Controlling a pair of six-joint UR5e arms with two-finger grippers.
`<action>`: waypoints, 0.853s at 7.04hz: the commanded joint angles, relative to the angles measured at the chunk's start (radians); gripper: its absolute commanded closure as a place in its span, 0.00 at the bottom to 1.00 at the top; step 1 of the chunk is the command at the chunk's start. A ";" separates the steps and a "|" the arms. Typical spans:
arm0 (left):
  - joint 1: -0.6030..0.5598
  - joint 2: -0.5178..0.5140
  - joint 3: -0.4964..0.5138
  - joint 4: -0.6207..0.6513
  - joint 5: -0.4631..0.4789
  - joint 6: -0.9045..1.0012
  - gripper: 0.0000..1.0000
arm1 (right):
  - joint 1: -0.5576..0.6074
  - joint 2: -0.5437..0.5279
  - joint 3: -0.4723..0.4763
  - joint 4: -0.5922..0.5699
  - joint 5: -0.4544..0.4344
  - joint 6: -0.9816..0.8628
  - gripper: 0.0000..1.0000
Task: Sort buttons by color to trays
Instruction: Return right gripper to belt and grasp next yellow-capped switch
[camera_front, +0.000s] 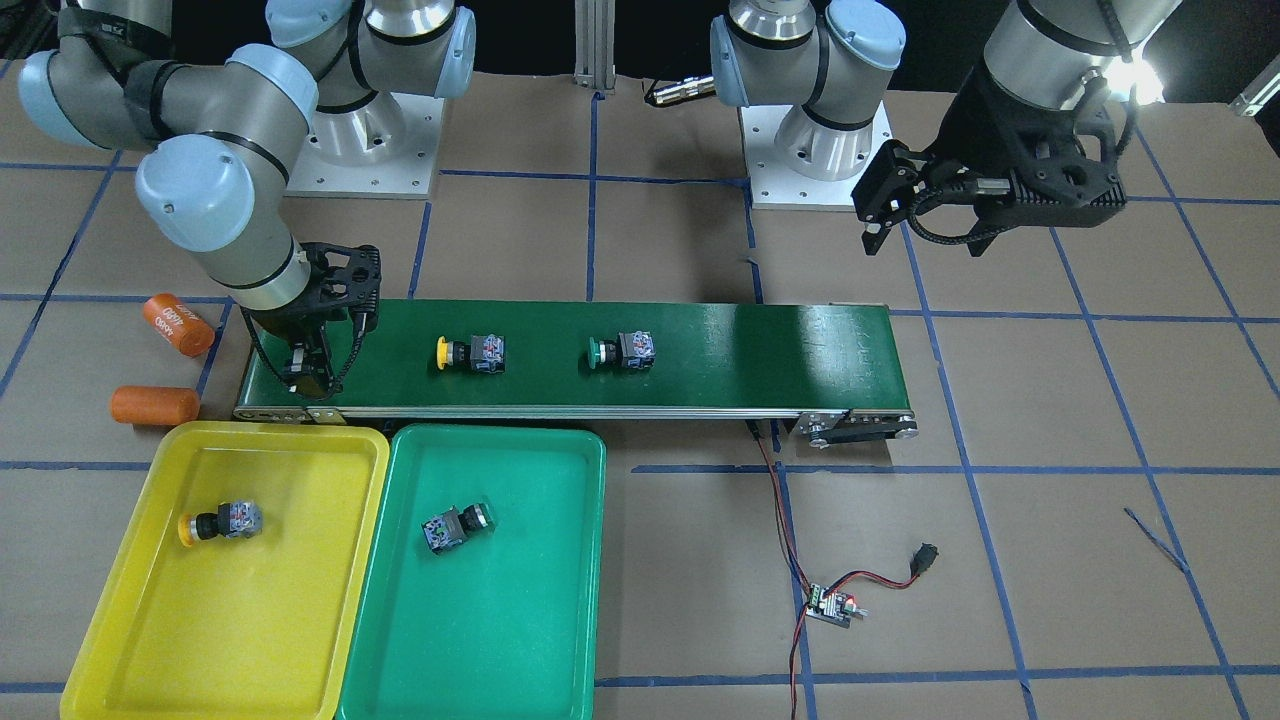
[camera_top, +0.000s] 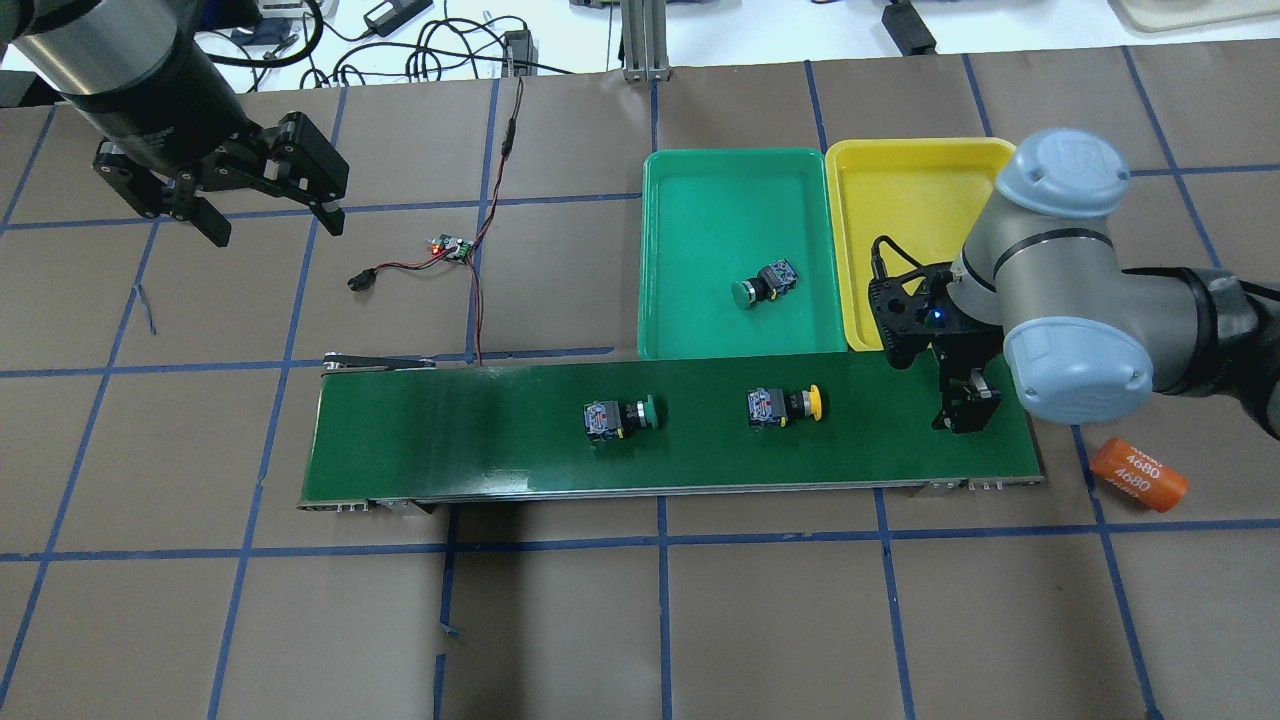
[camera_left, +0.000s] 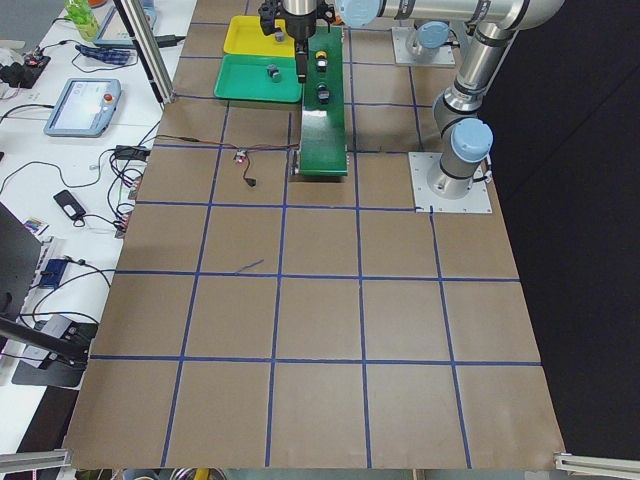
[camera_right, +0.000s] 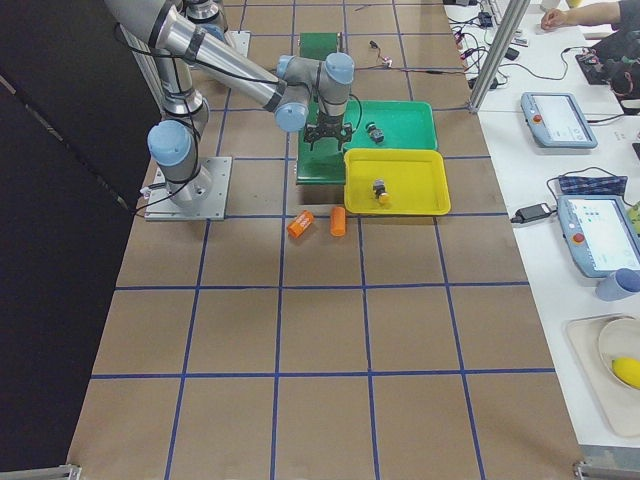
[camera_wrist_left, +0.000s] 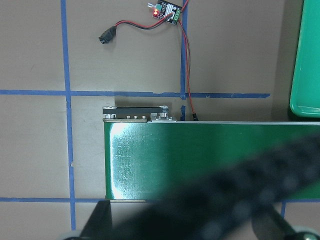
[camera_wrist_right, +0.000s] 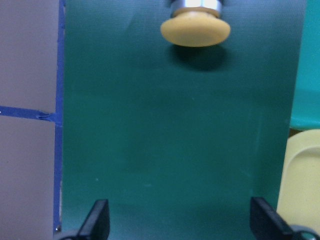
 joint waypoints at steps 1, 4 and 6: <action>0.002 0.000 0.000 0.002 0.000 0.000 0.00 | 0.078 0.003 0.007 -0.056 0.000 0.105 0.00; 0.002 0.000 0.000 0.002 -0.003 0.000 0.00 | 0.160 0.020 0.009 -0.112 0.000 0.203 0.00; 0.002 0.003 0.000 0.000 -0.012 0.000 0.00 | 0.183 0.020 0.009 -0.114 0.001 0.207 0.00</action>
